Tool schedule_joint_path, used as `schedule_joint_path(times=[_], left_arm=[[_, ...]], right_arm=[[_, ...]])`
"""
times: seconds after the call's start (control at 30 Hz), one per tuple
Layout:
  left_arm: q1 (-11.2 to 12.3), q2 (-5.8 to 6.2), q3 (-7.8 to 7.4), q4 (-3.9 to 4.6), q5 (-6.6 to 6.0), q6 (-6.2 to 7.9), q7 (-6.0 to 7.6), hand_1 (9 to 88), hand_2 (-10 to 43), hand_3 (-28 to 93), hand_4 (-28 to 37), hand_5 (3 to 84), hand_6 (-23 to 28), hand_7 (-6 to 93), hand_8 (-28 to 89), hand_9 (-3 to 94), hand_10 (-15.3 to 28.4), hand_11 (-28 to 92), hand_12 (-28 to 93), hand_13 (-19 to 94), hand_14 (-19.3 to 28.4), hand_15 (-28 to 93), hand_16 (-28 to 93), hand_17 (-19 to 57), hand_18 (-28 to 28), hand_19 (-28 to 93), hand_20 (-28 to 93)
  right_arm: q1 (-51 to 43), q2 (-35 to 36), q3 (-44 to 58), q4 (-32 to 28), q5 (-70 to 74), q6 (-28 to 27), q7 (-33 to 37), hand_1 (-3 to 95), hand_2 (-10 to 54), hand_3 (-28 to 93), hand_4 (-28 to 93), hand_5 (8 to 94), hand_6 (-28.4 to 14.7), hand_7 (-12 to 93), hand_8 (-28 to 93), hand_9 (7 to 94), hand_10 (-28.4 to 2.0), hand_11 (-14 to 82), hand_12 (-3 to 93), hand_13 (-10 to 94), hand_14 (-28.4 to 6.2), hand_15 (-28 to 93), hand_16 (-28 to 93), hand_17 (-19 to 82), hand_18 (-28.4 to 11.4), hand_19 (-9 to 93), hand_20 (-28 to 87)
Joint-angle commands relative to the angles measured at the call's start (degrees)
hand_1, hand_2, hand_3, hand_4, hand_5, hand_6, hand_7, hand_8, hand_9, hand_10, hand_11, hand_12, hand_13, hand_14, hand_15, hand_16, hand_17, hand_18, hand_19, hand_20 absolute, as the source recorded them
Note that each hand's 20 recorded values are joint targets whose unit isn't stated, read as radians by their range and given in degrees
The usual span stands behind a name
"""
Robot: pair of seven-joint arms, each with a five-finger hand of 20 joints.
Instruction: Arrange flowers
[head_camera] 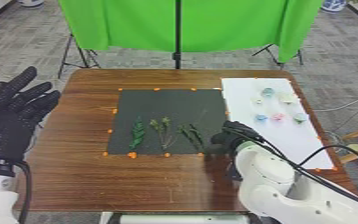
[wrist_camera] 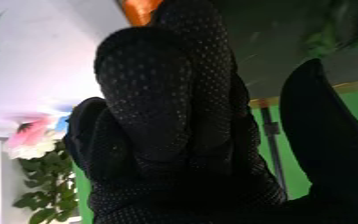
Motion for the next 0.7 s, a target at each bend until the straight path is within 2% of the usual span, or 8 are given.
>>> schedule_joint_path(times=[0.03,0.43,0.7], left_arm=[[0.28,0.05,0.43,0.18,0.04,0.65,-0.43,19.9,8.5,77,-28.3,33.5,8.5,14.3,-10,30.7,19.5,25,11,23,26.3,45,-8,-8.1,25.1,60,5],[-0.18,-0.29,0.33,0.21,0.31,0.82,-1.5,20.0,8.6,77,-28.3,33.5,8.6,14.3,-10,30.7,19.5,25,11,23,26.3,45,-8,-8.1,25.1,60,5],[-0.21,-0.29,0.59,0.2,0.18,0.86,-1.41,20.0,8.7,77,-28.3,33.5,8.6,14.3,-10,30.7,19.6,25,10,23,26.3,45,-8,-8.1,25.1,60,5]], right_arm=[[0.69,-1.58,-2.81,-0.85,1.37,-0.14,-2.35,24.0,8.8,73,-20,80.6,-5.2,16,-10,93.7,-13.1,30.5,17.9,91,-8.5,56,18,56,-22.2,93,39],[0.64,-3.83,-3.21,-0.73,2.08,-0.12,-2.79,23.8,9.1,73,-20,79.9,-4.9,15,-10,93.4,-13.1,30.1,18.1,90,-8.7,56,18,55,-22.4,93,39],[2.21,-3.41,-4.97,-0.76,-1.24,2.99,-2.41,23.9,9.2,73,-20,80.2,-5.0,15,-10,93.5,-13.1,30.1,18.0,90,-8.7,56,18,55,-22.5,93,39]])
